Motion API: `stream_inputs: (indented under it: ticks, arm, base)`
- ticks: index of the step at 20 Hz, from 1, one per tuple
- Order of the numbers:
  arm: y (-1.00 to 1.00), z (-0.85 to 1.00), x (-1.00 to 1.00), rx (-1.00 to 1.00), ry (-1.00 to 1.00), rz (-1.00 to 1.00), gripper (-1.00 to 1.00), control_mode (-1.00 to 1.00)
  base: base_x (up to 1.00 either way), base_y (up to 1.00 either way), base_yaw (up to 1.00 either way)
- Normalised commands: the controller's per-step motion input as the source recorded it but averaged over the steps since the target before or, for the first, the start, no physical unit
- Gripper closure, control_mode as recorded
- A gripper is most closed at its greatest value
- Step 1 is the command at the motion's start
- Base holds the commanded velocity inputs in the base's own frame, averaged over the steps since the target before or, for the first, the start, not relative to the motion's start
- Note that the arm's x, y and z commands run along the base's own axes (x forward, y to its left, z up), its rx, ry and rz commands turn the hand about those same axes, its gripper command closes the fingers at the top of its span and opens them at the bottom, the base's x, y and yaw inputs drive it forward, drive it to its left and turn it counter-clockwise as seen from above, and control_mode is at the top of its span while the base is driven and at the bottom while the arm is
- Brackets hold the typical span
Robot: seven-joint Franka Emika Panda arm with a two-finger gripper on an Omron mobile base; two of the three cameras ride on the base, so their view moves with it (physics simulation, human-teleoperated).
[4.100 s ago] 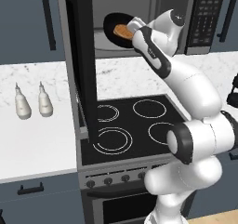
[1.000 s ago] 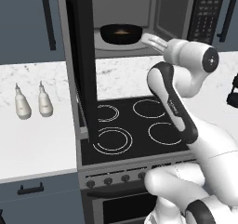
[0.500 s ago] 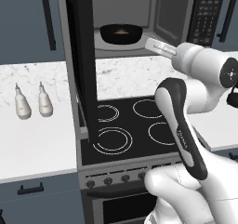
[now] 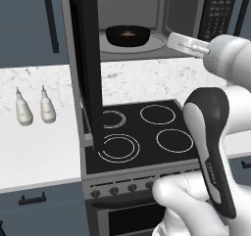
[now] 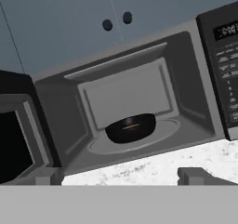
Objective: Open the microwave, place the bowl with waffle inside the microwave, then close the microwave door and turn it on.
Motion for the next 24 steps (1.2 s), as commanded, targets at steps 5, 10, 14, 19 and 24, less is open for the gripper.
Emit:
stream_inputs:
  ticks: [5, 10, 14, 19, 24]
  arm:
    - [0.0, 0.23, -1.0, -0.1, 0.0, -0.06, -1.0, -1.0]
    - [0.0, 0.0, -1.0, -0.09, 0.0, -0.06, -1.0, -1.0]
    - [0.02, -0.06, -1.0, -0.1, -0.02, -0.03, -1.0, -1.0]
    - [0.28, 0.0, -0.8, -0.09, -0.03, 0.0, -1.0, -1.0]
    - [0.57, -0.04, -0.31, -0.08, -0.08, 0.01, -1.0, -1.0]
  base:
    - [0.0, 0.0, 0.0]
    - [0.0, 0.0, 0.0]
    - [0.0, 0.0, 0.0]
    - [0.0, 0.0, 0.0]
    - [0.0, 0.0, 0.0]
